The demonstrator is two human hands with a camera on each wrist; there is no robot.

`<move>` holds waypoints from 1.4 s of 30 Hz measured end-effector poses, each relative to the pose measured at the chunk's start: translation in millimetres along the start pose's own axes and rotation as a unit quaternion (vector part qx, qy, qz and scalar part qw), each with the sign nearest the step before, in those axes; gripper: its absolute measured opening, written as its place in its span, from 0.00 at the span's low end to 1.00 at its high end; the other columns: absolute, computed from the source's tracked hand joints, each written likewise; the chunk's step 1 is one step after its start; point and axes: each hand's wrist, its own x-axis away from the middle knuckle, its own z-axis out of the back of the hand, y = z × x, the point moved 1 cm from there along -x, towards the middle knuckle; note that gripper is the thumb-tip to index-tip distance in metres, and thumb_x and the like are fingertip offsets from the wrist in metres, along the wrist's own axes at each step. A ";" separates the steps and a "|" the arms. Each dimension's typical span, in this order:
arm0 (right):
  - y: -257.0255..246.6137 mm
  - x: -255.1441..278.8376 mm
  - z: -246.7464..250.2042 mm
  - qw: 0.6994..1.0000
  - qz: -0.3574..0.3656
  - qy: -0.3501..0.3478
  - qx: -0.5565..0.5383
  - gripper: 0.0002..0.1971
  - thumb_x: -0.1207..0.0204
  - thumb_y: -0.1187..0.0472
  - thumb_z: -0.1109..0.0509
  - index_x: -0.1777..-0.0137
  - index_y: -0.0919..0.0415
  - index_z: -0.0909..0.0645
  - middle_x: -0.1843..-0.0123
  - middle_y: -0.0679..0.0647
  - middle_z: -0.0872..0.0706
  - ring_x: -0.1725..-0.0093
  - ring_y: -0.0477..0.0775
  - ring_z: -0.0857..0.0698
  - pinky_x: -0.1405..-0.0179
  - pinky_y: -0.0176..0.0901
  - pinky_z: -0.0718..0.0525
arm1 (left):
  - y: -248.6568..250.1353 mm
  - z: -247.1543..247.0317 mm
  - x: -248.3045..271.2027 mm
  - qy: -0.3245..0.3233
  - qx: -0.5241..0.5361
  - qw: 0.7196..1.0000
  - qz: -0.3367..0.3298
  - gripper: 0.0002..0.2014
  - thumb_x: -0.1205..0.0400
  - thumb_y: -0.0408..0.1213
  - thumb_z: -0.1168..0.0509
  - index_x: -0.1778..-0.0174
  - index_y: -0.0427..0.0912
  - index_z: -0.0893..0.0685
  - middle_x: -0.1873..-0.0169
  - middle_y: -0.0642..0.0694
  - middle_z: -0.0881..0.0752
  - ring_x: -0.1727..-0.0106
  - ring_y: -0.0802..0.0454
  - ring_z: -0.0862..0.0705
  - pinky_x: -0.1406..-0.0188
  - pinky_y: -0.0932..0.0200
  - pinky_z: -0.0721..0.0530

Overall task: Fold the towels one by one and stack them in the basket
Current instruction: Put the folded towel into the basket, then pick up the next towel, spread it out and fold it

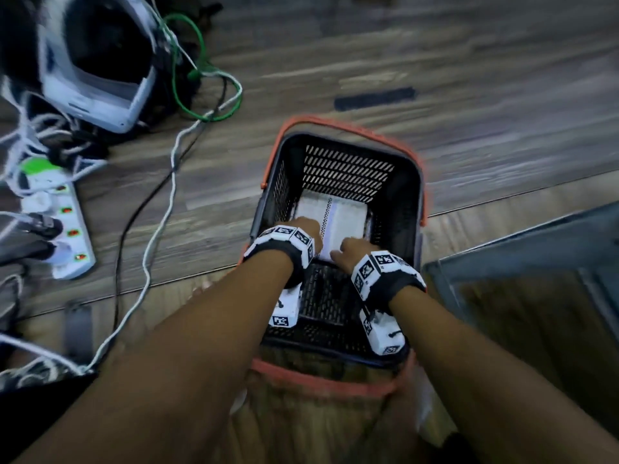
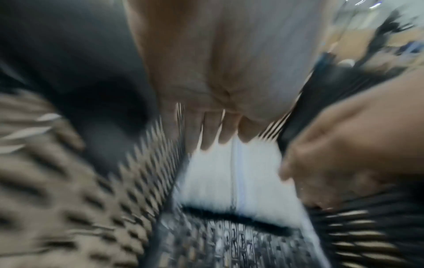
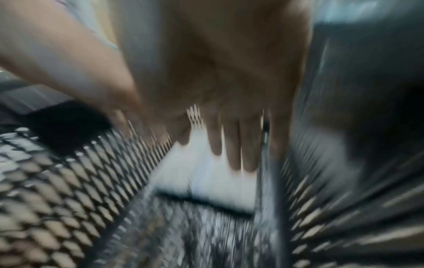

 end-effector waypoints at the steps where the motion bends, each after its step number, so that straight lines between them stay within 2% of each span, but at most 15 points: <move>1: -1.1 18.0 9.0 1.000 0.008 -0.006 0.005 0.20 0.21 0.49 0.41 0.72 0.59 0.34 0.71 0.56 0.28 0.70 0.56 0.26 0.70 0.41 0.33 | 1.3 10.9 20.7 0.004 -0.004 1.000 -0.005 0.06 0.19 0.40 0.42 0.56 0.42 0.25 0.50 0.40 0.16 0.55 0.40 0.17 0.59 0.52 0.21; 3: -3.8 56.1 33.6 1.000 0.016 0.005 0.019 0.22 0.22 0.50 0.40 0.74 0.59 0.36 0.74 0.55 0.30 0.73 0.54 0.29 0.72 0.40 0.34 | 9.3 39.4 62.3 0.015 -0.027 1.000 -0.007 0.06 0.20 0.40 0.39 0.58 0.42 0.26 0.56 0.42 0.19 0.59 0.41 0.18 0.61 0.52 0.20; 7: -7.0 142.5 100.0 0.998 0.029 0.055 0.028 0.16 0.22 0.51 0.38 0.64 0.63 0.22 0.64 0.60 0.22 0.64 0.57 0.22 0.64 0.42 0.28 | 37.5 111.2 144.7 0.078 -0.030 0.996 -0.042 0.12 0.19 0.43 0.42 0.51 0.39 0.20 0.60 0.42 0.22 0.54 0.39 0.17 0.59 0.54 0.21; 11: 6.2 238.3 163.7 0.987 0.055 0.149 0.003 0.16 0.22 0.50 0.37 0.57 0.64 0.17 0.60 0.62 0.18 0.56 0.60 0.16 0.60 0.42 0.28 | 67.8 174.7 201.0 0.174 -0.023 0.982 -0.070 0.12 0.26 0.45 0.39 0.52 0.45 0.17 0.52 0.40 0.12 0.53 0.40 0.14 0.54 0.54 0.17; 14: 20.7 308.5 197.7 0.971 0.057 0.231 -0.012 0.16 0.21 0.51 0.37 0.55 0.64 0.15 0.55 0.61 0.13 0.51 0.61 0.14 0.57 0.42 0.23 | 104.7 212.7 293.0 0.244 -0.026 0.965 -0.098 0.16 0.20 0.46 0.41 0.44 0.39 0.18 0.43 0.36 0.15 0.44 0.37 0.17 0.49 0.52 0.20; 16: 32.2 350.7 209.9 0.961 0.056 0.270 -0.031 0.17 0.21 0.51 0.36 0.52 0.66 0.15 0.52 0.61 0.11 0.48 0.61 0.14 0.50 0.48 0.18 | 125.0 223.8 337.4 0.275 -0.037 0.955 -0.106 0.20 0.18 0.49 0.42 0.36 0.42 0.21 0.36 0.39 0.19 0.37 0.38 0.19 0.43 0.50 0.22; 18: 44.4 393.5 213.9 0.954 0.042 0.294 -0.033 0.19 0.21 0.49 0.37 0.42 0.62 0.17 0.45 0.59 0.12 0.45 0.60 0.15 0.45 0.48 0.18 | 142.0 225.6 373.1 0.299 -0.047 0.946 -0.118 0.20 0.19 0.51 0.43 0.33 0.47 0.23 0.33 0.40 0.22 0.35 0.39 0.21 0.40 0.48 0.23; 20: 57.1 429.7 210.5 0.952 0.030 0.303 -0.030 0.20 0.21 0.47 0.38 0.39 0.60 0.18 0.41 0.57 0.14 0.43 0.58 0.16 0.46 0.48 0.20 | 159.2 222.7 395.2 0.312 -0.060 0.937 -0.147 0.20 0.18 0.52 0.44 0.33 0.48 0.23 0.32 0.40 0.22 0.35 0.40 0.21 0.40 0.48 0.23; 27: 115.8 513.7 168.8 0.946 -0.036 0.321 -0.040 0.21 0.21 0.44 0.38 0.42 0.60 0.17 0.41 0.57 0.13 0.43 0.59 0.16 0.45 0.50 0.19 | 232.0 197.6 434.9 0.296 -0.123 0.912 -0.255 0.20 0.18 0.52 0.44 0.34 0.47 0.23 0.38 0.42 0.17 0.38 0.42 0.19 0.48 0.52 0.23; 31: 156.4 541.6 149.1 0.939 -0.098 0.323 -0.060 0.21 0.22 0.41 0.39 0.45 0.56 0.16 0.43 0.54 0.13 0.45 0.56 0.16 0.46 0.49 0.18 | 271.9 175.9 440.6 0.279 -0.139 0.894 -0.323 0.21 0.17 0.53 0.45 0.34 0.46 0.23 0.38 0.43 0.17 0.39 0.42 0.19 0.44 0.50 0.19; 33: 180.0 556.3 138.1 0.934 -0.120 0.328 -0.074 0.20 0.22 0.42 0.39 0.49 0.58 0.15 0.47 0.54 0.13 0.48 0.56 0.16 0.48 0.48 0.18 | 294.0 161.9 441.8 0.273 -0.148 0.883 -0.352 0.21 0.17 0.54 0.45 0.34 0.47 0.23 0.38 0.45 0.17 0.38 0.43 0.20 0.45 0.51 0.21; 35: 204.0 570.2 125.1 0.926 -0.143 0.336 -0.099 0.17 0.22 0.43 0.39 0.61 0.54 0.18 0.58 0.52 0.15 0.57 0.53 0.18 0.54 0.46 0.20 | 316.6 147.0 442.7 0.259 -0.150 0.874 -0.382 0.21 0.17 0.53 0.45 0.34 0.46 0.23 0.37 0.44 0.17 0.38 0.43 0.20 0.49 0.54 0.24; 38: 236.2 586.9 102.5 0.913 -0.182 0.338 -0.137 0.21 0.22 0.48 0.38 0.74 0.58 0.27 0.74 0.53 0.25 0.71 0.54 0.27 0.68 0.43 0.31 | 350.9 124.5 439.5 0.226 -0.147 0.861 -0.431 0.20 0.16 0.51 0.44 0.35 0.44 0.21 0.39 0.43 0.16 0.39 0.43 0.20 0.52 0.56 0.27; 40: 256.4 596.4 87.3 0.906 -0.202 0.337 -0.155 0.21 0.22 0.50 0.38 0.69 0.65 0.20 0.69 0.61 0.19 0.68 0.60 0.22 0.68 0.43 0.31 | 373.0 108.4 431.9 0.182 -0.135 0.857 -0.462 0.18 0.15 0.49 0.45 0.38 0.42 0.20 0.41 0.42 0.15 0.42 0.43 0.19 0.49 0.54 0.23; 42: 276.8 601.7 71.2 0.902 -0.221 0.331 -0.166 0.21 0.21 0.49 0.39 0.60 0.68 0.16 0.56 0.67 0.13 0.60 0.63 0.17 0.62 0.45 0.24 | 392.3 90.8 423.5 0.148 -0.134 0.852 -0.484 0.17 0.16 0.48 0.45 0.41 0.41 0.19 0.43 0.41 0.15 0.43 0.42 0.19 0.47 0.51 0.21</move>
